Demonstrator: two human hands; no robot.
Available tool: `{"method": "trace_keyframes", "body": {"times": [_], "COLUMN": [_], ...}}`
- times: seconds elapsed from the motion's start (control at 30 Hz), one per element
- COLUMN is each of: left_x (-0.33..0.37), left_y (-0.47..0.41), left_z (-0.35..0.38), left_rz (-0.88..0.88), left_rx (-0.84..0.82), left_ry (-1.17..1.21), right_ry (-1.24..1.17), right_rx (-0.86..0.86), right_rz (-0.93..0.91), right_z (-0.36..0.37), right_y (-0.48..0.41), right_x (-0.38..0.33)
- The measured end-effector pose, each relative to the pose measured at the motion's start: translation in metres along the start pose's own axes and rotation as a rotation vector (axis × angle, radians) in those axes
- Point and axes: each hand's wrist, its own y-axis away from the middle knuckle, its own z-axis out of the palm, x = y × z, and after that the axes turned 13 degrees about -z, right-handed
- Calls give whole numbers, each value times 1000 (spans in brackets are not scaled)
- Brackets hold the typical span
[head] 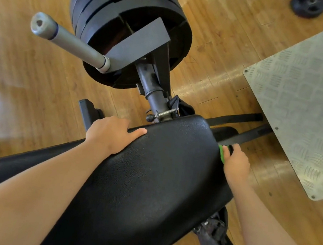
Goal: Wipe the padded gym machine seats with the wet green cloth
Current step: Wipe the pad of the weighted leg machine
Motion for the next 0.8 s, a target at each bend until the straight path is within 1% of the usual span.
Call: {"method": "trace_keyframes", "body": {"times": [0.1,0.2,0.37,0.47,0.57,0.63,0.7,0.8], "left_x": [1,2,-1,-3,-12,-27,-49,-89], "left_y": [2,5,11,20,46,70,92,126], "left_z": [-1,-3,-6,-10,-21,-31,-36,-37], "left_rz": [6,-4,5,49,112,140,157,160], "left_rx": [5,12,50,126,249,296,305,285], "left_ry": [-7,6,0,19,72,117,138,117], "right_ry": [-1,-3,-104,-156,-110,-25,48,80], "right_rx": [29,72,127,119,57,-29,-112,-168], "right_rz": [74,93,183,232,110,10,-65,-142], "right_z": [0,-2,-5,-4,-6,-11,-16,-15], "right_y": [30,57,103,130,155,170,189,223], "right_x": [14,21,23,12,-14,-38,-66,-108]}}
